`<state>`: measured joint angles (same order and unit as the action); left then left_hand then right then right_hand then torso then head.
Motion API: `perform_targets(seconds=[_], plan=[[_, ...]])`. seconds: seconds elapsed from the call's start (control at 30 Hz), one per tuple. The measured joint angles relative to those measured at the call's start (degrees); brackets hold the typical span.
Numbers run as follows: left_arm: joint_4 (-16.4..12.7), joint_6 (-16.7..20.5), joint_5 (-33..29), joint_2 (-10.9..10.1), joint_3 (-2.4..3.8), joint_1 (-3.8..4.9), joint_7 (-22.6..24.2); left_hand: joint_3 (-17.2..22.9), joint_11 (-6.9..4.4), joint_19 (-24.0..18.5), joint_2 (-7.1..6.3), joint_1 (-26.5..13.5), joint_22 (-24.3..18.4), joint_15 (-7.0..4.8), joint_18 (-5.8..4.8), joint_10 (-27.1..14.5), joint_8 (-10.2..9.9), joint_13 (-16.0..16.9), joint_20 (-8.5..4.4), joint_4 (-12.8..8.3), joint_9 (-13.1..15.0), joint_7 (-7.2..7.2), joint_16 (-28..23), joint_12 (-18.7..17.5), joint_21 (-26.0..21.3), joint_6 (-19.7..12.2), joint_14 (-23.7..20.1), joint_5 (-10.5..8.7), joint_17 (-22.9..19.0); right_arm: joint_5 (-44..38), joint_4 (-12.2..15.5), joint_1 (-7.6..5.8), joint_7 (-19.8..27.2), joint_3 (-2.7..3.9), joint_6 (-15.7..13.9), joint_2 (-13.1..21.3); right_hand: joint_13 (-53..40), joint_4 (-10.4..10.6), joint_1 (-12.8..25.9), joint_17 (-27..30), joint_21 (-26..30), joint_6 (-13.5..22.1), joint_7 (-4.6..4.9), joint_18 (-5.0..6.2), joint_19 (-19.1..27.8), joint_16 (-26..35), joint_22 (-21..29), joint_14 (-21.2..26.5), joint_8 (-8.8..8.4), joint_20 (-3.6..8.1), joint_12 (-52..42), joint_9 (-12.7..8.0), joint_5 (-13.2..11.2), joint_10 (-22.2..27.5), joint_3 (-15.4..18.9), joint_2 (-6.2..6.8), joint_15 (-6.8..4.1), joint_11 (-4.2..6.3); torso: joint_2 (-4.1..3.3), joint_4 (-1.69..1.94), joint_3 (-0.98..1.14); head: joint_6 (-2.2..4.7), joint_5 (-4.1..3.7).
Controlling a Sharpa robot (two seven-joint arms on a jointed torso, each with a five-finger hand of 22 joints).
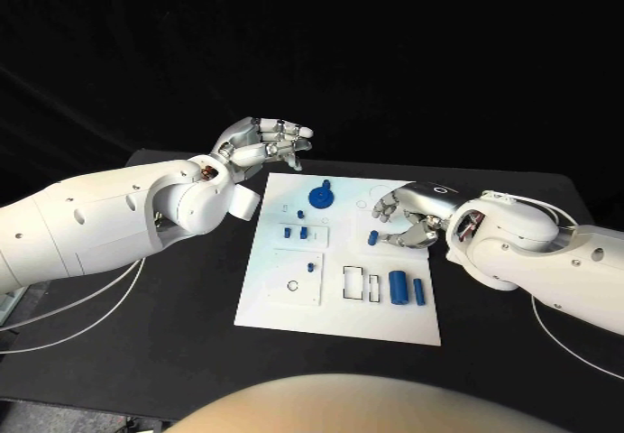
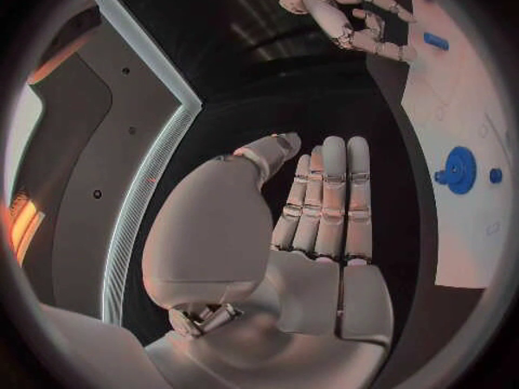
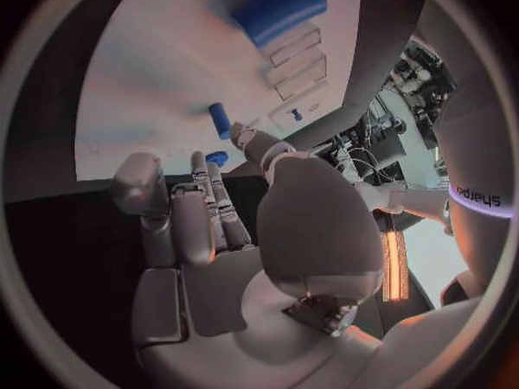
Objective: Assemble the parts on the task board
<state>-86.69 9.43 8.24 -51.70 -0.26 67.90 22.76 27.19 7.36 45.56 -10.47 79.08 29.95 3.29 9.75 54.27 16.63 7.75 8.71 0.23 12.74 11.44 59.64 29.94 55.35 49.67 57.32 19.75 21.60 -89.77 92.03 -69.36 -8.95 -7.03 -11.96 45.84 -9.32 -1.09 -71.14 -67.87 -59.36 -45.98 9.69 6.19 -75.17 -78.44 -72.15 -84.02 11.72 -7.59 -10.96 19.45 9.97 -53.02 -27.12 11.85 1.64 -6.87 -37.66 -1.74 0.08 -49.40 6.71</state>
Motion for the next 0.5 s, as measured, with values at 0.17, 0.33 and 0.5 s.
perform_targets(seconds=[0.17, 0.33, 0.5], plan=[[0.0, 0.0, 0.0, 0.0, 0.00, 0.00, 0.0, 0.0, 0.00, 0.0, 0.00, 0.0, 0.0, 0.00, 0.00, 0.0, 0.0, 0.0, 0.00, 0.0, 0.0, 0.00, 0.0, 0.0, 0.0, 0.0, 0.0, 0.00, 0.0, 0.0, -1.0, 0.66, 0.0, -0.36, 0.9, -1.3, 0.2, 0.3, -0.8, -0.8, -1.4, -0.7, 0.72, -0.01, -1.0, -0.5, -0.9, 0.0, 0.00, 0.07, -1.5, 0.3, 0.0, -1.2, 0.3, -0.79, 0.00, 0.11, -0.01, 0.02, -0.04, 0.09, 0.04], [0.0, 0.0, 0.0, 0.0, 0.00, 0.00, 0.0, 0.0, 0.00, 0.0, 0.00, 0.0, 0.0, 0.00, 0.00, 0.0, 0.0, 0.0, 0.00, 0.0, 0.0, 0.00, 0.0, 0.0, 0.0, 0.0, 0.0, 0.00, 0.0, -0.1, -2.1, 1.34, 0.0, -0.52, 1.2, -2.5, 0.7, 0.3, -1.8, -1.1, -2.9, -2.6, 0.78, 0.00, -2.2, -0.9, -1.8, 0.0, 0.44, 0.10, -2.4, 0.4, -0.4, -3.3, 0.3, -1.76, 0.00, 0.08, -0.04, -0.01, -0.03, 0.09, 0.07], [0.0, 0.0, 0.0, 0.0, 0.00, 0.00, 0.0, 0.0, 0.00, 0.0, 0.00, 0.0, 0.0, 0.00, 0.00, 0.0, 0.0, 0.0, 0.00, 0.0, 0.0, -0.21, 0.0, 0.0, 0.0, -0.2, 0.0, 0.00, 0.0, -0.1, -3.0, 1.73, 0.0, -0.57, 1.2, -3.4, 1.3, 0.9, -2.1, -1.0, -3.6, -4.5, 0.45, -0.01, -2.5, -0.9, -2.4, 0.0, 0.89, 0.25, -2.6, 0.4, -0.8, -5.1, -0.9, -2.10, 0.00, 0.46, -0.05, -0.02, -0.03, 0.03, 0.08]])
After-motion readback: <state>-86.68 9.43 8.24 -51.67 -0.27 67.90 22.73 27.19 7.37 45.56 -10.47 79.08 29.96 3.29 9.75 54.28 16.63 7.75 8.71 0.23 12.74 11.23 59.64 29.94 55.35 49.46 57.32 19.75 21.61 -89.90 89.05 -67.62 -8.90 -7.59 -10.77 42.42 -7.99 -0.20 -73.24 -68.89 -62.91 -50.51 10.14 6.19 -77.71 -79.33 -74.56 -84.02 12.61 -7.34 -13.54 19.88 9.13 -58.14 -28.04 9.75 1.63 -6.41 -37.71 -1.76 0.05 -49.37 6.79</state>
